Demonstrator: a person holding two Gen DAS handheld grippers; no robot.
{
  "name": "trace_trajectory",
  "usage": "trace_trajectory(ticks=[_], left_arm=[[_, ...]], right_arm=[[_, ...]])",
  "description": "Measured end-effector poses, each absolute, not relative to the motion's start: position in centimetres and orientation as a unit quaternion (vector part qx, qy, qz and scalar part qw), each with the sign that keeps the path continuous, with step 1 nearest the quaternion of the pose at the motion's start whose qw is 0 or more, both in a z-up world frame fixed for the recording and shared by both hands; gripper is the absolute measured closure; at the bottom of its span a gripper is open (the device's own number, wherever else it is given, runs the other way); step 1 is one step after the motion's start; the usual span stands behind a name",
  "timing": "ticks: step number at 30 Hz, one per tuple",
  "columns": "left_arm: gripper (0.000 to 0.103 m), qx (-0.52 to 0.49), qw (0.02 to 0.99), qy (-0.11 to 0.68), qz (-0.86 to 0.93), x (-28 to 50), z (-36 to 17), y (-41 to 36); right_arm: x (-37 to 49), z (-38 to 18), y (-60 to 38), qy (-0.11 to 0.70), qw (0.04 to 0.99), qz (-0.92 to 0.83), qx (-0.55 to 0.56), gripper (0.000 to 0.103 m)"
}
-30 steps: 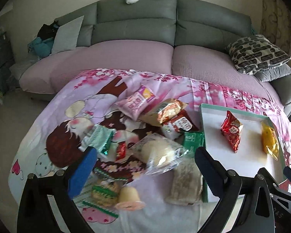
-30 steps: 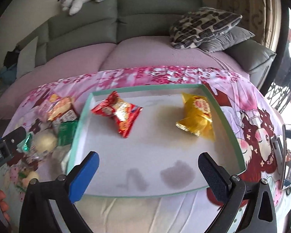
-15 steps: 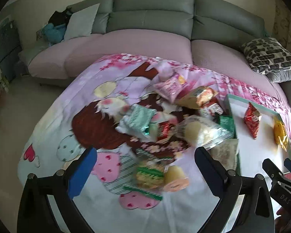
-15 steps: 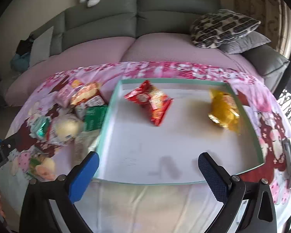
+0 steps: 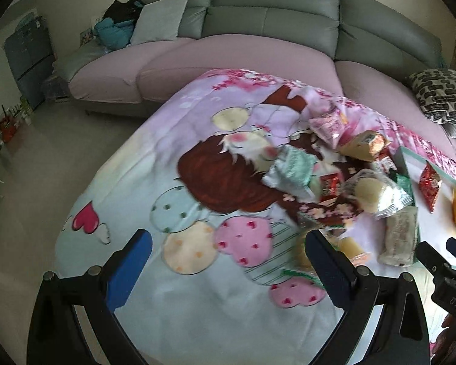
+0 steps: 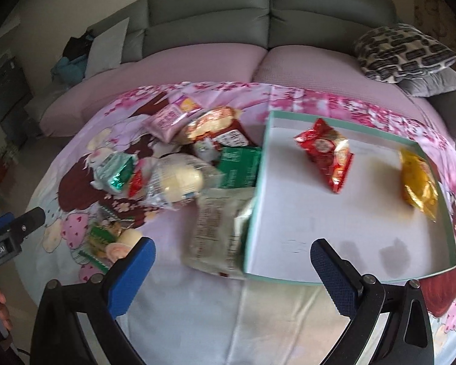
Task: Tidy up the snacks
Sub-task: 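Move both open grippers back from the box toward the snack pile, then grasp the pudding cup with the right gripper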
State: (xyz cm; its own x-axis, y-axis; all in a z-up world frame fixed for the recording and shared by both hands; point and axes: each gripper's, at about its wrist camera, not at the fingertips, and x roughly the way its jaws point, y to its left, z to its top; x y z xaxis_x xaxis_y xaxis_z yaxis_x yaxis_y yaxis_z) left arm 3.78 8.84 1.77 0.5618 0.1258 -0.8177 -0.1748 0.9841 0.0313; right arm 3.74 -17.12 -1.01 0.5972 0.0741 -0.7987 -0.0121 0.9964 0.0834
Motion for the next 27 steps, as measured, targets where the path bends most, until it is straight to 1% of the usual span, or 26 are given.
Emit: trace_trajectory(ticks=[7,27], left_arm=[[0.003,-0.043,0.878,0.469,0.09,3.8,0.7,10.5],[0.003,-0.053,0.865,0.499,0.004,6.5,-2.6,6.9]], right_arm=[[4.1,-1.7,-14.3,0.461,0.884,0.067,0.025,0.0],[5.5,-5.5,-9.0,0.504,0.852,0.136,-0.044,0.0]])
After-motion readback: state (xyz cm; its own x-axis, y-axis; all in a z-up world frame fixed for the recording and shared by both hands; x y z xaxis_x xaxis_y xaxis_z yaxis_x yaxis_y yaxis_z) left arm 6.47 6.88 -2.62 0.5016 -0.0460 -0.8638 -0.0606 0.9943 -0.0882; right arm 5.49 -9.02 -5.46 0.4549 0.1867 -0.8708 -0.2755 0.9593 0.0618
